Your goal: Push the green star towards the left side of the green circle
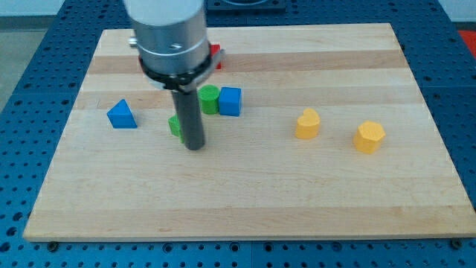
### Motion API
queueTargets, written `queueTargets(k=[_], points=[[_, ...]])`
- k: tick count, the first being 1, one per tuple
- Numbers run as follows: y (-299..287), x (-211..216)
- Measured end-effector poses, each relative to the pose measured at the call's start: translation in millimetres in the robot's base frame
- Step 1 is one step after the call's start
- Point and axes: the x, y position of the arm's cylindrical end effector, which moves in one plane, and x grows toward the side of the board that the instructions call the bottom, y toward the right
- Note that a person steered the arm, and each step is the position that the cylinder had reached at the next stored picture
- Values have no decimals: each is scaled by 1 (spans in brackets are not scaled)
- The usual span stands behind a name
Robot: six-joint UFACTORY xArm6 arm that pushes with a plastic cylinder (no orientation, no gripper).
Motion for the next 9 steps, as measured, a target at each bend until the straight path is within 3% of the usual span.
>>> queueTargets(k=[2, 7, 8, 9], points=[[-34, -38], [-39, -51], [-39, -39], [-69, 14]])
